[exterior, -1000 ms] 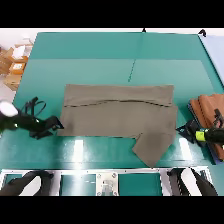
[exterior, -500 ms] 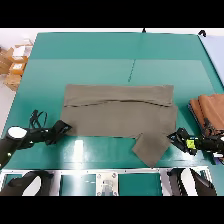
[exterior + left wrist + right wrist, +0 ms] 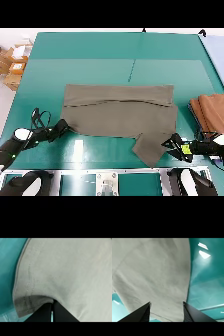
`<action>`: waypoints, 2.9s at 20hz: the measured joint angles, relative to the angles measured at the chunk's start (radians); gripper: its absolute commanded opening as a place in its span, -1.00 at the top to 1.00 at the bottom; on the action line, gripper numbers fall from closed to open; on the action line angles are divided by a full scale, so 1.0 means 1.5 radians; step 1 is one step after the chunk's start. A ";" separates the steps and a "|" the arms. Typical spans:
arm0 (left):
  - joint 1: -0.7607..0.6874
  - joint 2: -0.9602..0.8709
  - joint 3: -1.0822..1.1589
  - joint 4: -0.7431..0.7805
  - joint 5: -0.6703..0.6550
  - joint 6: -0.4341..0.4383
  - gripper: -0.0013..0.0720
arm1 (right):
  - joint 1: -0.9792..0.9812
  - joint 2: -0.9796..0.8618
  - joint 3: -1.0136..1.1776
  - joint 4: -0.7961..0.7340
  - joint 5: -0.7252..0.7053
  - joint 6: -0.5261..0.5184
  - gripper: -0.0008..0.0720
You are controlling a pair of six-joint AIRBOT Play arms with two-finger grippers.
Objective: Fold the shirts.
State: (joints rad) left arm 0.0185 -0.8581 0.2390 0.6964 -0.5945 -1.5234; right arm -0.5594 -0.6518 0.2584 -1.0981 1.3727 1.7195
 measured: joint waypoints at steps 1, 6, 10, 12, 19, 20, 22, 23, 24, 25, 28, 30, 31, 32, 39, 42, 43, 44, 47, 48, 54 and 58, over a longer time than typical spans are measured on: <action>-0.001 0.000 0.000 -0.003 0.000 0.002 0.89 | 0.005 0.000 -0.003 -0.004 -0.007 0.008 -0.32; -0.003 0.000 0.001 -0.010 -0.011 0.007 0.89 | 0.017 0.000 -0.008 -0.025 -0.013 0.037 -0.31; -0.003 0.000 0.001 -0.014 -0.015 0.009 0.89 | 0.051 -0.003 -0.022 -0.042 -0.041 0.069 -0.31; -0.003 0.000 0.001 -0.016 -0.018 0.011 0.89 | 0.075 -0.005 -0.030 -0.027 -0.070 0.079 -0.26; -0.003 0.002 0.014 -0.019 -0.038 0.029 0.89 | 0.135 -0.012 -0.033 0.051 -0.215 0.036 0.93; -0.003 0.004 0.025 -0.018 -0.046 0.033 0.89 | 0.137 -0.011 -0.023 0.062 -0.213 0.023 0.93; -0.003 0.007 0.060 0.009 -0.079 0.032 0.89 | 0.140 -0.011 0.008 0.064 -0.190 0.005 0.93; -0.003 0.008 0.080 0.037 -0.105 0.021 0.89 | 0.140 -0.011 0.028 0.062 -0.175 0.001 0.93; -0.003 0.008 0.102 0.072 -0.136 0.005 0.89 | 0.141 -0.011 0.051 0.050 -0.156 0.000 0.93; -0.003 0.009 0.122 0.106 -0.165 -0.012 0.89 | 0.141 -0.011 0.073 0.037 -0.136 0.001 0.93; -0.003 0.010 0.182 0.208 -0.259 -0.058 0.89 | 0.141 -0.011 0.126 -0.024 -0.063 0.017 0.93; -0.003 0.010 0.216 0.257 -0.315 -0.077 0.89 | 0.141 -0.011 0.144 -0.057 -0.023 0.028 0.93; -0.003 0.009 0.231 0.274 -0.339 -0.084 0.89 | 0.142 -0.011 0.151 -0.068 -0.008 0.032 0.93; -0.003 0.010 0.247 0.287 -0.357 -0.088 0.90 | 0.142 -0.011 0.157 -0.075 0.002 0.033 0.93; -0.003 -0.001 0.356 0.314 -0.357 -0.108 0.89 | 0.142 -0.047 0.251 -0.050 -0.030 0.023 0.93; -0.003 -0.053 0.406 0.301 -0.332 -0.096 0.89 | 0.143 -0.120 0.312 -0.012 -0.074 -0.003 0.93; -0.003 -0.077 0.426 0.296 -0.324 -0.089 0.89 | 0.143 -0.152 0.339 -0.002 -0.086 -0.011 0.93; -0.003 -0.106 0.451 0.287 -0.313 -0.082 0.89 | 0.143 -0.184 0.366 0.007 -0.097 -0.017 0.93; -0.003 -0.208 0.530 0.249 -0.279 -0.050 0.89 | 0.145 -0.293 0.454 0.028 -0.125 -0.033 0.93; -0.004 -0.249 0.558 0.232 -0.262 -0.035 0.89 | 0.149 -0.329 0.480 0.035 -0.135 -0.038 0.93; 0.000 -0.463 0.677 0.155 -0.182 0.038 -0.88 | 0.173 -0.554 0.624 0.065 -0.219 -0.052 0.04; 0.042 -0.504 0.732 0.139 -0.218 0.050 -0.83 | 0.128 -0.626 0.738 0.075 -0.187 -0.082 -0.53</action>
State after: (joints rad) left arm 0.0822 -1.6142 1.3376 0.9047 -0.9222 -1.4487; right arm -0.3679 -1.5913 1.3655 -0.9863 1.0927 1.5970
